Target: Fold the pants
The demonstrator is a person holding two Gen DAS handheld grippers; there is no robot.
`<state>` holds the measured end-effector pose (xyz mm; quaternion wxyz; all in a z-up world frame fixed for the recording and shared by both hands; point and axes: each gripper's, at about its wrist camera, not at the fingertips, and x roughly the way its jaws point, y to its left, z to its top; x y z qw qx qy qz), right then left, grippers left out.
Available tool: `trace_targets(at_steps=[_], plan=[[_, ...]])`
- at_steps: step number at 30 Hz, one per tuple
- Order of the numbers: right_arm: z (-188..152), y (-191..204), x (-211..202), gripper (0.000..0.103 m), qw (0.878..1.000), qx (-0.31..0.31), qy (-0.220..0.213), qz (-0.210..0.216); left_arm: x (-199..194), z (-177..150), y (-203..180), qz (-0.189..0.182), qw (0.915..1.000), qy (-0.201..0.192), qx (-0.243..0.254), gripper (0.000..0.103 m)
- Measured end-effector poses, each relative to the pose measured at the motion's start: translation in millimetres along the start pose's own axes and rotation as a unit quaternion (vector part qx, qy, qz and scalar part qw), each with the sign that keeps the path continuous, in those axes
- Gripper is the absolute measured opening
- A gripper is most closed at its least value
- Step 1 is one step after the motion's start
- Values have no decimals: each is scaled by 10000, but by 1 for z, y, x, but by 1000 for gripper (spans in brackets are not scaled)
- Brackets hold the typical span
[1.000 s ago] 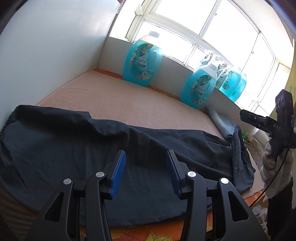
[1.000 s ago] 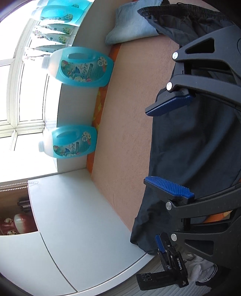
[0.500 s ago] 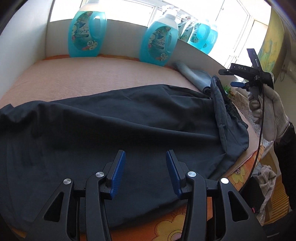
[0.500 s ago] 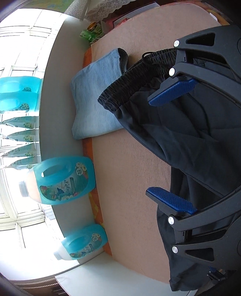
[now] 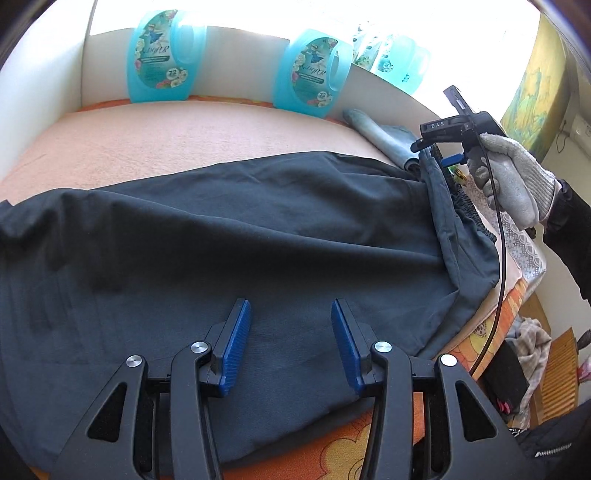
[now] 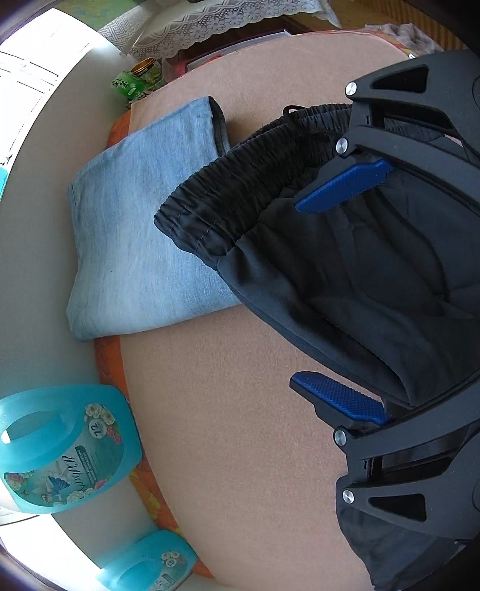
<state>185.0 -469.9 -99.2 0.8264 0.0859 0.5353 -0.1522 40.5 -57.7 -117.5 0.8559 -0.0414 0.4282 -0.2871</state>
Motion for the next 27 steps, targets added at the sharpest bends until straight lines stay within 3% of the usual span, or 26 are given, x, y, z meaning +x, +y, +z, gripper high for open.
trace_targets(at_steps=[2, 3, 5, 6, 12, 18, 24, 27], plan=[[-7, -15, -1, 51, 9995, 145, 83, 253, 0, 0, 0, -21, 10000, -7, -8, 44], [-11, -24, -3, 44, 9988, 261, 83, 417, 0, 0, -1, -24, 10000, -7, -13, 44], [-23, -43, -10, 14, 9965, 462, 47, 689, -1, -1, 1, -32, 10000, -19, -11, 44], [-30, -54, -15, 11, 9952, 560, -29, 796, -1, -1, 1, -34, 10000, -27, -9, 44], [-88, -121, -49, 6, 9767, 1394, -561, 1530, -1, -1, 3, -90, 9999, -60, -57, 44], [-154, -170, -56, 5, 9515, 2226, -886, 1929, 1, 1, 3, -82, 9999, -42, -94, 44], [-200, -199, -33, 5, 9214, 2995, -761, 2355, 4, 2, -1, -6, 10000, -2, -26, 44], [-204, -199, -29, 5, 9208, 2973, -741, 2412, 6, 5, -1, -11, 10000, 26, -64, 44]])
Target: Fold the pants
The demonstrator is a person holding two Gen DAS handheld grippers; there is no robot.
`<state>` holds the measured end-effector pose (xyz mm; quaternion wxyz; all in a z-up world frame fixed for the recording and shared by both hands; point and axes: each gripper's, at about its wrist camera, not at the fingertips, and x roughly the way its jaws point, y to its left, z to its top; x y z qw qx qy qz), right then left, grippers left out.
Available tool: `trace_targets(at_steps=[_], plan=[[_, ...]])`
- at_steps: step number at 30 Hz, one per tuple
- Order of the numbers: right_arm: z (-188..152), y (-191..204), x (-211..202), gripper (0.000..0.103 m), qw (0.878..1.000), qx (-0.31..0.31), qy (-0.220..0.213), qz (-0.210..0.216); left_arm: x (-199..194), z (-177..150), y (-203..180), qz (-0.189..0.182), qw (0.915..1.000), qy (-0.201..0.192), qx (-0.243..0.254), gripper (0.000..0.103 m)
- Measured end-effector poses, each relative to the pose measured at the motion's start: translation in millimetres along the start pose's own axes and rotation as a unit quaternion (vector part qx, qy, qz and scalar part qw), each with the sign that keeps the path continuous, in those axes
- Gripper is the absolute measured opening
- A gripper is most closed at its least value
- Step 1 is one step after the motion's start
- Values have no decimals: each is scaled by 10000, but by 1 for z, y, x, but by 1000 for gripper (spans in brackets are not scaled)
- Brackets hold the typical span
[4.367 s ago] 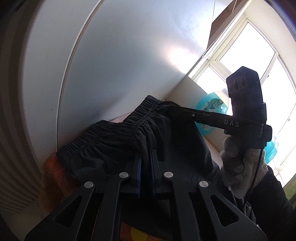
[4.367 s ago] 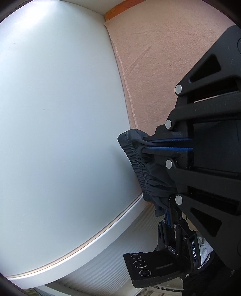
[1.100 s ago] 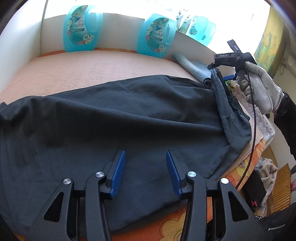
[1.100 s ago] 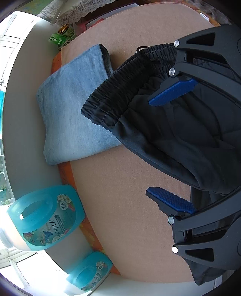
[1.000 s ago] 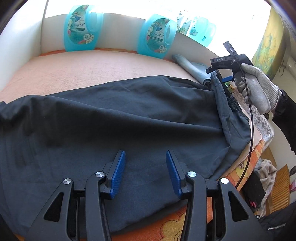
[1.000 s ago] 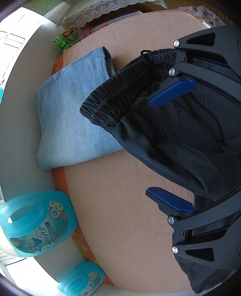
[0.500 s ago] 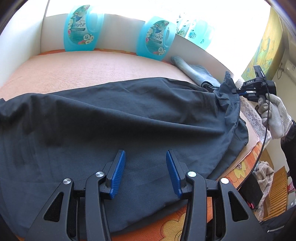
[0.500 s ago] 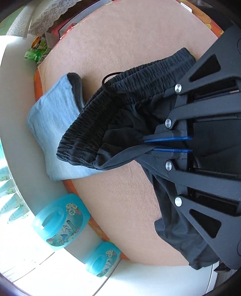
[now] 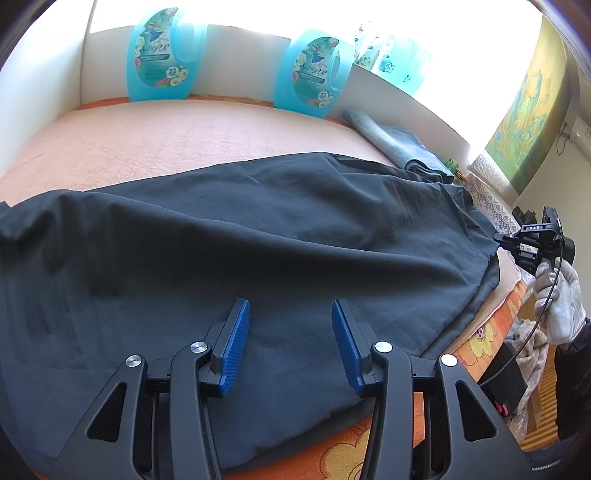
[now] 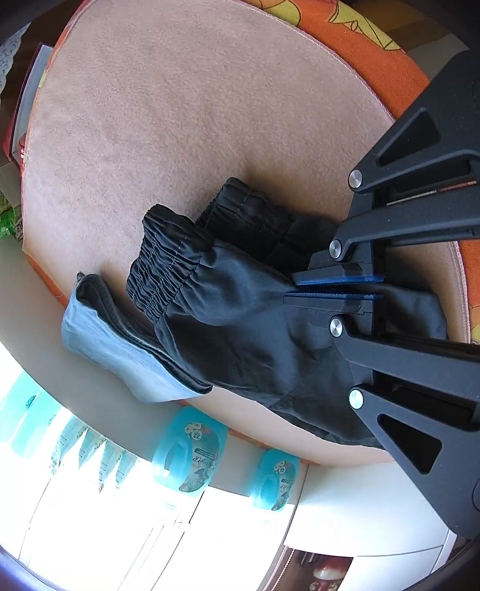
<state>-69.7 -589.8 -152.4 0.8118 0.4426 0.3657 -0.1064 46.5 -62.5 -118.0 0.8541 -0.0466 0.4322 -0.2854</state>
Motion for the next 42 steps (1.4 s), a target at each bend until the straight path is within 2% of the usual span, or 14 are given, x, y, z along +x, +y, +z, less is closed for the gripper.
trace_targets(at_steps=[6, 9, 12, 15, 16, 18, 19, 20, 24, 31, 34, 37, 42], plan=[[-7, -13, 0, 4, 9998, 149, 95, 132, 0, 1, 2, -28, 9999, 33, -92, 44], [-8, -20, -8, 4, 9995, 220, 0, 246, -2, 2, -6, -121, 9999, 112, -12, 44], [-7, -14, -11, 4, 9997, -13, -23, 250, -6, 6, -32, -317, 9984, 143, 446, 45], [-7, -9, -11, 4, 9996, -198, 2, 192, -2, 11, -65, -543, 9934, 236, 978, 45], [-6, -12, -11, 9, 9997, -146, 18, 187, 2, 13, -76, -591, 9914, 281, 1129, 45], [-4, -20, -14, 27, 9999, -23, -101, 78, 12, 15, -98, -681, 9868, 380, 1419, 45], [-3, -27, -17, 49, 9997, 61, -231, -21, 18, 15, -108, -728, 9840, 436, 1569, 45], [-2, -33, -20, 56, 9992, 157, -369, -76, 24, 14, -119, -762, 9810, 483, 1719, 45], [8, -53, -20, 56, 9976, 485, -498, 35, 46, 15, -156, -887, 9690, 660, 2209, 45], [16, -53, 3, 55, 9978, 579, -312, 123, 77, 11, -208, -1059, 9495, 893, 2817, 45], [12, -61, 1, 54, 9946, 876, -458, 308, 90, 11, -224, -1084, 9456, 949, 2917, 45], [6, -71, -4, 45, 9921, 1056, -586, 328, 103, 12, -245, -1223, 9411, 996, 2990, 45], [9, -72, -1, 43, 9934, 949, -488, 408, 124, 12, -273, -1060, 9349, 907, 3262, 45]])
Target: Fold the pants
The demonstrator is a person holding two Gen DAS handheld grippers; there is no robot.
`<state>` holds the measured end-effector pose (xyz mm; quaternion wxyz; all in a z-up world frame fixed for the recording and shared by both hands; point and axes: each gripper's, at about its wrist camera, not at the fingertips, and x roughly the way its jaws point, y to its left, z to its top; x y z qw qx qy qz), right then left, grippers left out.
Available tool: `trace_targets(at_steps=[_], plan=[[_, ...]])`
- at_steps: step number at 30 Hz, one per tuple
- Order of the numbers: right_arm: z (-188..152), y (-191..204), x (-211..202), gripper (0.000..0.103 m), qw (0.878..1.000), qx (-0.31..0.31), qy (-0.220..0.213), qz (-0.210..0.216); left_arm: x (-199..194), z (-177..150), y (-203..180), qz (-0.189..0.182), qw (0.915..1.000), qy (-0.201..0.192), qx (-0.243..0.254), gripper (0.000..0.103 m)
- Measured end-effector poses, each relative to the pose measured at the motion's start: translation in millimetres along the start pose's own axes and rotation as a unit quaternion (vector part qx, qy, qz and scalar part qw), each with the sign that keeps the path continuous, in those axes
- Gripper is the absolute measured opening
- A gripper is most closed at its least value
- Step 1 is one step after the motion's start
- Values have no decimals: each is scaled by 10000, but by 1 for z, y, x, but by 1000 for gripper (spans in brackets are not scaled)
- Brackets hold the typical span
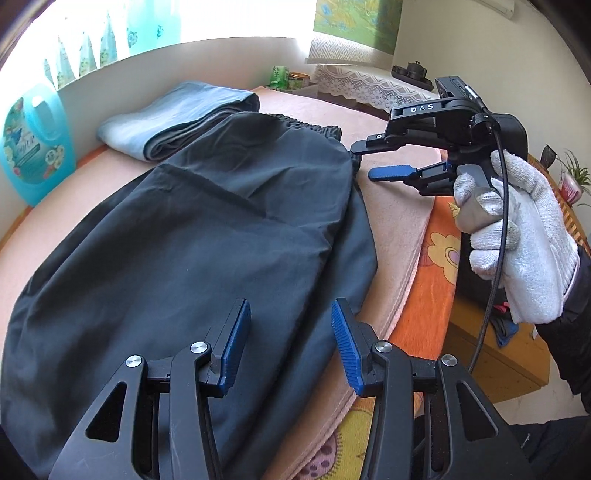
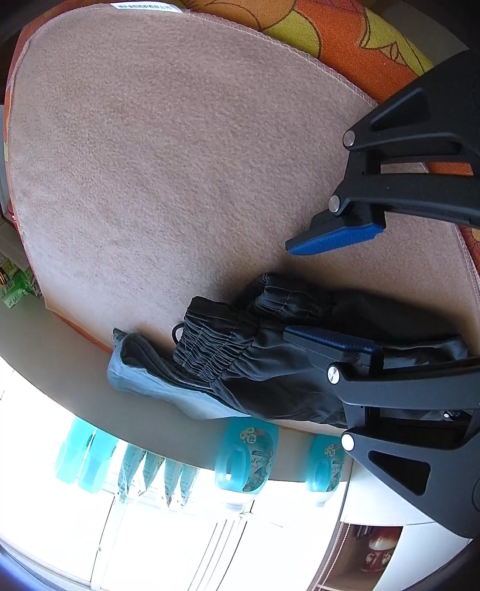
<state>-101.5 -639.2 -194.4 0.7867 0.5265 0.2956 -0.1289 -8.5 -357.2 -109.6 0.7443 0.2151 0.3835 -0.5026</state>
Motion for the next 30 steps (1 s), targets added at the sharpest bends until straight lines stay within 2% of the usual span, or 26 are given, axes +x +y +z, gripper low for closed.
trace_targets(at_steps=[4, 6, 8, 9, 10, 14, 17, 20, 22, 24, 25, 27, 29, 30], plan=[[4, 7, 7, 43, 9999, -133, -11, -67, 12, 5, -5, 162, 9997, 22, 198, 44], [6, 8, 9, 43, 9998, -167, -35, -87, 17, 5, -8, 378, 9986, -11, 372, 38], [6, 11, 12, 40, 9997, -219, -10, -96, 21, 5, -4, 431, 9984, -58, 366, 16], [5, 13, 15, 35, 9996, -256, 50, -109, 20, 5, 0, 351, 9989, -109, 278, 12], [4, 13, 18, 26, 9995, -282, 103, -126, 19, 6, 4, 294, 9993, -124, 182, 6], [3, 13, 16, 17, 9991, -413, 62, -111, 1, 9, 13, 209, 9990, -396, -3, 4], [8, 10, 12, 15, 9992, -389, -23, -87, -14, 6, 16, 105, 9989, -454, 0, 4], [12, 8, 7, 14, 9991, -363, -189, -70, -25, 0, 19, 226, 9983, -537, 8, 3], [12, 7, 8, 14, 9995, -293, -132, 5, -28, -2, 21, 256, 9975, -659, -10, 3], [10, 8, 9, 14, 9992, -380, -106, -76, -27, 0, 20, 94, 9980, -629, 2, 3], [10, 9, 9, 14, 9990, -413, -111, -121, -24, 2, 17, -11, 9984, -560, 63, 3], [10, 9, 9, 14, 9989, -435, -94, -124, -15, 6, 6, -17, 9988, -397, 289, 14], [10, 11, 8, 14, 9987, -478, -103, -140, -5, 8, -5, 0, 9984, -268, 494, 53], [11, 12, 8, 14, 9985, -506, -116, -169, -1, 9, -10, 23, 9979, -255, 595, 54]])
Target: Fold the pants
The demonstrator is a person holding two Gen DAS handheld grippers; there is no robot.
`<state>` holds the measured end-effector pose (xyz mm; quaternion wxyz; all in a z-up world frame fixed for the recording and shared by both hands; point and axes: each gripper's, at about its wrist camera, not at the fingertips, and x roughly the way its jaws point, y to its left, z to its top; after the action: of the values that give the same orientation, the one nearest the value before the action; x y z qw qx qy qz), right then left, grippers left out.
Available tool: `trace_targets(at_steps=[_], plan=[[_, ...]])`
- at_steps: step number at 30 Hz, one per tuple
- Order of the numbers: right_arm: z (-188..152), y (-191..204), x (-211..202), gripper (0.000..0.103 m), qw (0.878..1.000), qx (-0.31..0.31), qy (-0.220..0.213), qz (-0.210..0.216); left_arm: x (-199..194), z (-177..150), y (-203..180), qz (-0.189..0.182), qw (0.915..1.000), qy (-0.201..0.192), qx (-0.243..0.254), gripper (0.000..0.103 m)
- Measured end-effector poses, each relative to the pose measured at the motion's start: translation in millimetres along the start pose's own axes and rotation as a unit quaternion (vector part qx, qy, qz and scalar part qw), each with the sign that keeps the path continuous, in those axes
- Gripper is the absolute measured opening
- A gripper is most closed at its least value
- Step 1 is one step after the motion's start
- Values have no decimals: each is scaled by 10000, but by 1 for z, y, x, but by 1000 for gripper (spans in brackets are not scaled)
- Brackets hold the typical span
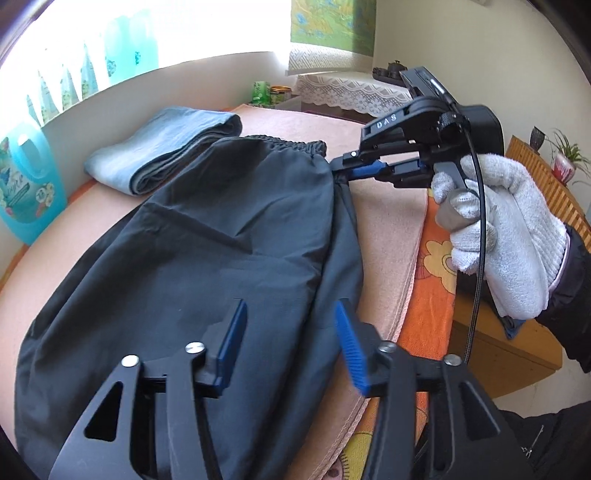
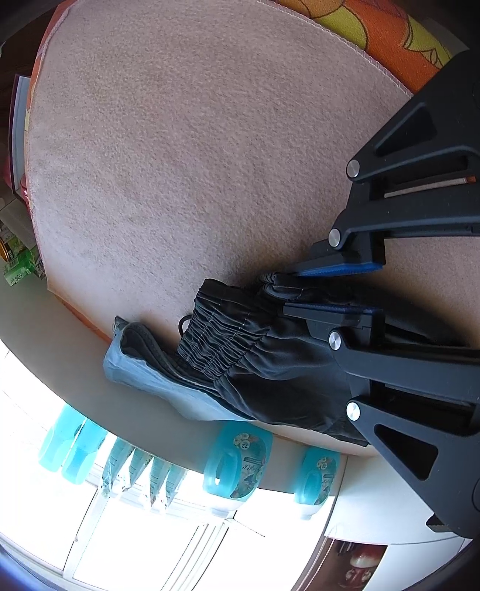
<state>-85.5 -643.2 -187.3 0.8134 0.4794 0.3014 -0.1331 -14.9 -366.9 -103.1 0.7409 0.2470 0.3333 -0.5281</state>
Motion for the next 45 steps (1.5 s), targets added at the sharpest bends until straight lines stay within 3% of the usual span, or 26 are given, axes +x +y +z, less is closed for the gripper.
trace_targets(at_steps=[4, 8, 15, 18, 20, 23, 29, 34, 35, 37, 40, 43, 45], plan=[[0, 6, -4, 13, 9998, -141, -84, -81, 23, 4, -6, 251, 9995, 176, 119, 54], [1, 6, -6, 13, 9993, -274, -136, -213, 16, 8, 7, -210, 9993, 28, -311, 54], [2, 0, -1, 13, 9992, -254, -130, -265, 21, 7, 13, 63, 9997, 133, -211, 54], [1, -1, -2, 13, 9994, -240, -110, -243, 31, 6, 5, 203, 9995, 220, 137, 41], [1, -1, -2, 12, 9993, -260, -104, -260, 30, 8, 6, 101, 9998, 155, 111, 12], [1, -2, -2, 12, 9993, -242, -90, -284, 19, 10, 17, -61, 9999, -11, -140, 5], [1, -2, -2, 12, 9994, -160, -137, -267, -2, -1, 23, -140, 9997, -32, -197, 4], [0, 0, -3, 13, 9995, -172, -136, -209, 2, -9, 15, 78, 10000, -19, 27, 4], [1, -1, -5, 15, 9997, -119, -118, -189, 4, -7, 17, -61, 10000, 18, -54, 4], [4, -2, -10, 21, 9999, 28, -130, -79, 6, -6, 15, 43, 10000, 25, 40, 4], [13, 5, -17, 47, 9993, -124, -323, -168, 12, -6, 8, 202, 9992, 128, 306, 8], [27, 16, -8, 48, 9987, -336, -208, -312, 18, -9, 8, 274, 9987, 211, 367, 18], [34, 19, 7, 48, 9984, -369, 76, -411, 21, -10, 10, 249, 9989, 184, 347, 17]])
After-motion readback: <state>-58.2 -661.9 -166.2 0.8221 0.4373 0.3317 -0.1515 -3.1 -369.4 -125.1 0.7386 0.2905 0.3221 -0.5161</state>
